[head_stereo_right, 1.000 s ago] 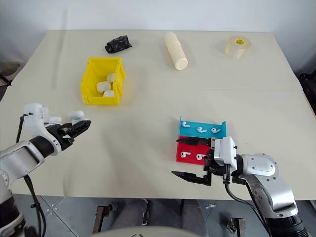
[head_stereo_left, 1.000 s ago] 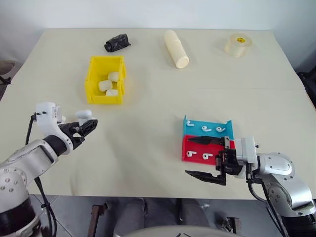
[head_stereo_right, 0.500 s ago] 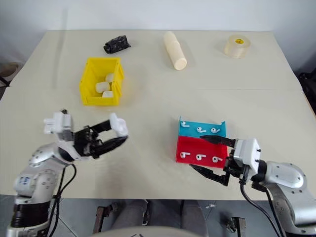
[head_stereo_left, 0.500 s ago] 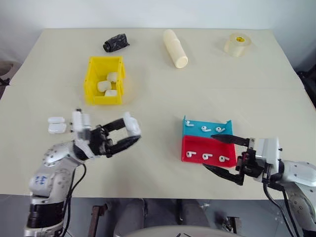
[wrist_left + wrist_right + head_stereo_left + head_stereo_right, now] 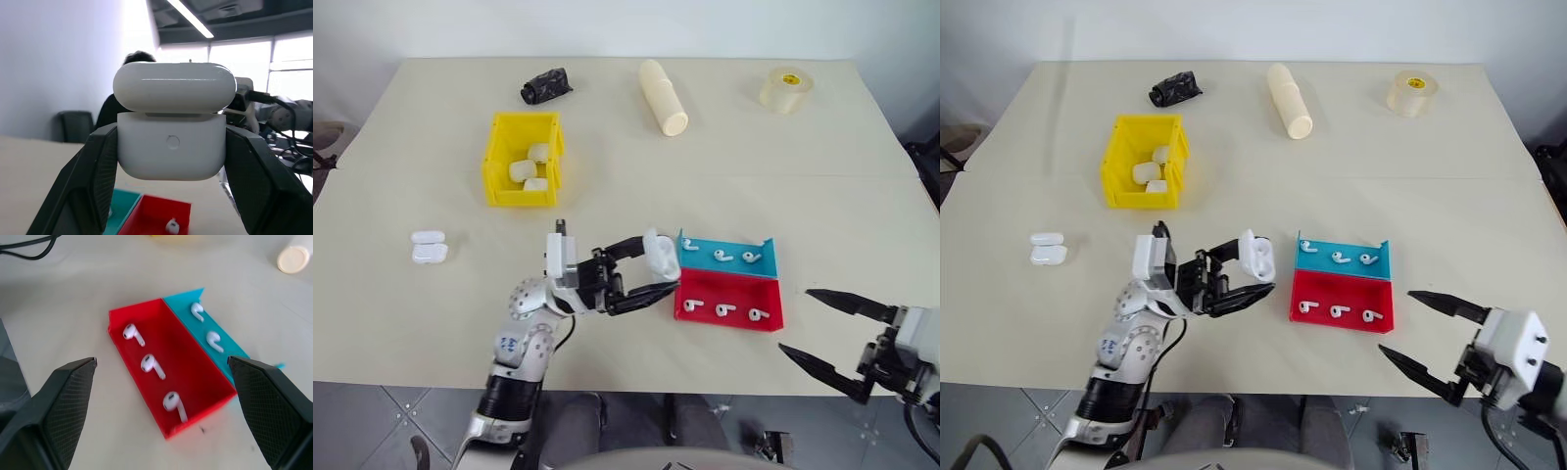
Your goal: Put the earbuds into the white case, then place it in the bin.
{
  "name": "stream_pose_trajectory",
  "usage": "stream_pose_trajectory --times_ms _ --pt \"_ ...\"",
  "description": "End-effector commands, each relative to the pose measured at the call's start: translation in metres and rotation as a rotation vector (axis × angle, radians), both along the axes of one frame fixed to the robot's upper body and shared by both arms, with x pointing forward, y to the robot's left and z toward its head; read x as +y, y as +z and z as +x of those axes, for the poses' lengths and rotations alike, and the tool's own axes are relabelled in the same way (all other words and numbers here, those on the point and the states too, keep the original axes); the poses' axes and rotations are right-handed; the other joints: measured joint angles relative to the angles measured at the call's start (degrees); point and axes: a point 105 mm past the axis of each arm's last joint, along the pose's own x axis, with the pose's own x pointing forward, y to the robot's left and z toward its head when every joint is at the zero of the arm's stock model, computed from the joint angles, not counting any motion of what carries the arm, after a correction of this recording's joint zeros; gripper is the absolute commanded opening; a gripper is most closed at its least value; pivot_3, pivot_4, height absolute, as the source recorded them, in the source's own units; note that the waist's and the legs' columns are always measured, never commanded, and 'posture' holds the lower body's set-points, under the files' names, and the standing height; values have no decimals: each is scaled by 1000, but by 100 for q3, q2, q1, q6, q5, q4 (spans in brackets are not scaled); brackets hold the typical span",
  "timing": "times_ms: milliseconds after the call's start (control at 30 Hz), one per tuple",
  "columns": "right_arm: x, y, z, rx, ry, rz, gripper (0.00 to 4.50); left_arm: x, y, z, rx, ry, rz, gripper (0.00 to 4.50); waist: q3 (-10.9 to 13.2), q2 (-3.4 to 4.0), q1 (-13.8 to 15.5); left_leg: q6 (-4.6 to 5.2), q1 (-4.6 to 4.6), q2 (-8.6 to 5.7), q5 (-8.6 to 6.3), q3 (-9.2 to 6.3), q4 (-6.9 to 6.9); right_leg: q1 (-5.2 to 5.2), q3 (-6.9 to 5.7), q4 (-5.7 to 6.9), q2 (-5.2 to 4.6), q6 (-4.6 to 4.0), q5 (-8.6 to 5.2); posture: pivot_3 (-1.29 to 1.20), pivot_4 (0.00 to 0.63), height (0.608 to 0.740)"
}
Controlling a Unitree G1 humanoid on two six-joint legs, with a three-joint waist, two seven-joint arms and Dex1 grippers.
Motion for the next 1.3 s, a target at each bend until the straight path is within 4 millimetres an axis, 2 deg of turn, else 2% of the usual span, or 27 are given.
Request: stream_pose_trajectory --times_ms 33,233,400,600,1000,1300 --pt "2 6 -8 19 5 -28 4500 1 4 -4 -81 -66 -24 2806 0 0 -3 1 0 0 1 1 0 0 0 -1 0 0 0 0 150 740" --pt "10 6 1 178 -35 -112 4500 9 5 -3 -98 -77 -18 2806 0 0 -1 4 0 -1 3 -2 3 0 5 0 -3 2 1 0 150 740" --pt "32 17 23 253 20 -156 4500 11 1 -3 -121 -80 2 2806 2 -3 9 6 -4 2 4 -6 6 2 0 -3 -4 5 3 0 150 740" --pt "45 8 40 370 42 -301 4500 17 -4 -5 -149 -67 41 2806 3 -5 29 8 -17 8 5 -18 6 -3 -9 -9 -10 6 3 0 150 740" --pt "39 -12 68 318 54 -614 4500 20 -3 -6 -152 -44 91 2806 3 -4 1 13 -22 11 2 -13 5 -9 -6 -16 -14 9 5 0 150 740" --pt "35 -17 77 282 149 -771 4500 17 -1 -8 -146 -39 79 2806 2 -3 -6 12 -22 10 2 -11 4 -13 -5 -15 -13 10 5 0 150 740"
